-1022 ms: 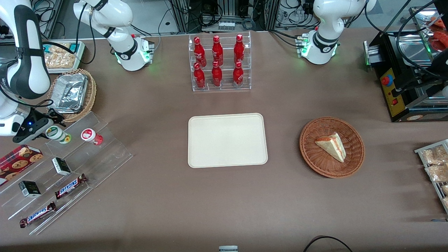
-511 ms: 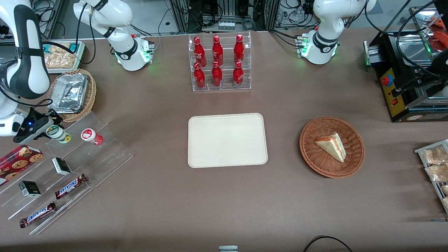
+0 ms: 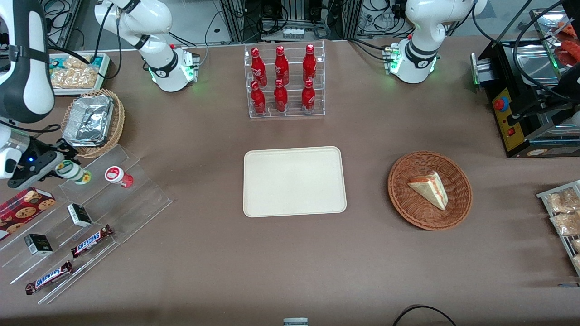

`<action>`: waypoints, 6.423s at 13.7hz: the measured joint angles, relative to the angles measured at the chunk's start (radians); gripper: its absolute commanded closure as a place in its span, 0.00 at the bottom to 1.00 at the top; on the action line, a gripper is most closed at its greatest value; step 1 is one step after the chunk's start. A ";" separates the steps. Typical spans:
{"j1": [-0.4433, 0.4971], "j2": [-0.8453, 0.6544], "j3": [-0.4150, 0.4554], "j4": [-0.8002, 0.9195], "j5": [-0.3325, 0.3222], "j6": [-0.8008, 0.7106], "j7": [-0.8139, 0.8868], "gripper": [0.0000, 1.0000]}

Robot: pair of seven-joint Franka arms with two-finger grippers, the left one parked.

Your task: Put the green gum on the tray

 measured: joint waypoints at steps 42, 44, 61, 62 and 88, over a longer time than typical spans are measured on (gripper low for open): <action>0.965 0.654 0.008 0.406 0.164 0.370 1.678 0.92; 0.965 0.659 0.008 0.406 0.164 0.378 1.678 0.37; 0.965 0.635 0.002 0.408 0.164 0.348 1.622 0.01; 0.963 0.606 -0.004 0.411 0.164 0.295 1.606 0.01; 0.231 0.085 -0.012 0.259 0.077 -0.279 0.957 0.01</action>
